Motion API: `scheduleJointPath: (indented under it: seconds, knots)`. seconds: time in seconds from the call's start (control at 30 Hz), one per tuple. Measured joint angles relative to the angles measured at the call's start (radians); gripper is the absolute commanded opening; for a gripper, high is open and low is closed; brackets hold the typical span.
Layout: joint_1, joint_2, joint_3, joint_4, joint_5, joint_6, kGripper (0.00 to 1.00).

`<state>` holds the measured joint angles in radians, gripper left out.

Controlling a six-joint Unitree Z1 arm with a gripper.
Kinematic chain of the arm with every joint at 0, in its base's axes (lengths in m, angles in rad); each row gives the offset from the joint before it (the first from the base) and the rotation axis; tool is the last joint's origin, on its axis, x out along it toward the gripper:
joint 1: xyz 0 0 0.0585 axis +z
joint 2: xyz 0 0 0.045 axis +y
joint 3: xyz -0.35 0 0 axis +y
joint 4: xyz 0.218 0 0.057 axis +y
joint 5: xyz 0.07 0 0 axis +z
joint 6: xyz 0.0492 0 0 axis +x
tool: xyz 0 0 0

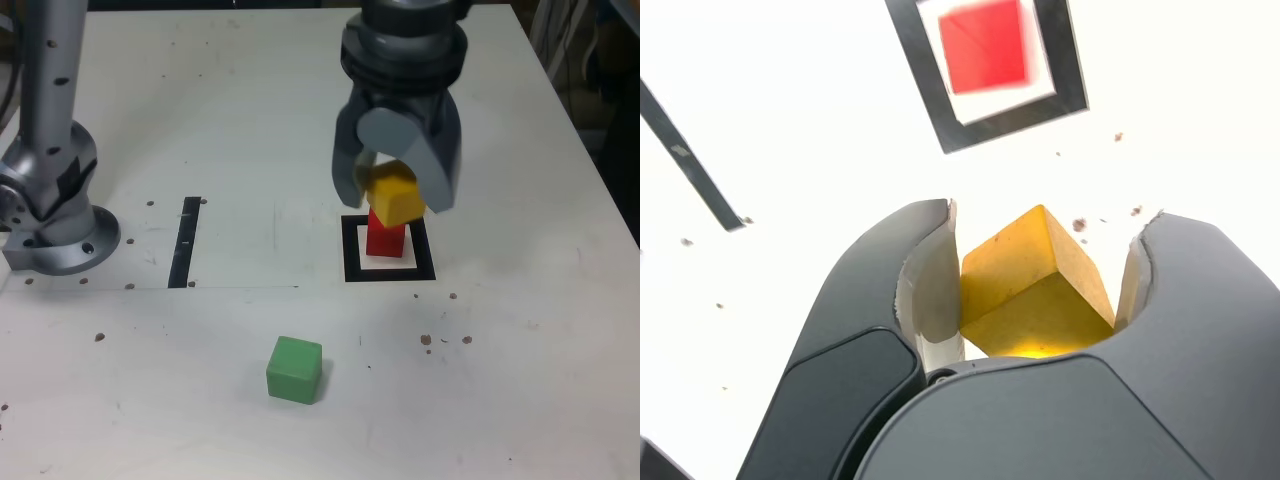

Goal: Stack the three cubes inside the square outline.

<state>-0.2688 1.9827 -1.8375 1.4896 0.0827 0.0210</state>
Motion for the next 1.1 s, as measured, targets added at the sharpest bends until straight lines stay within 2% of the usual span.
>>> scheduleJointPath:
  seconds: [0.3, 0.43, 0.7, 1.1]
  knots:
    - [0.067, 0.001, 0.078, -0.05, 0.059, 0.192, 0.33]
    - [0.09, 0.005, 0.129, -0.091, 0.052, 0.215, 0.33]
    - [0.145, 0.006, 0.23, -0.2, 0.008, 0.249, 0.33]
    - [0.167, 0.007, 0.263, -0.259, 0.0, 0.284, 0.33]
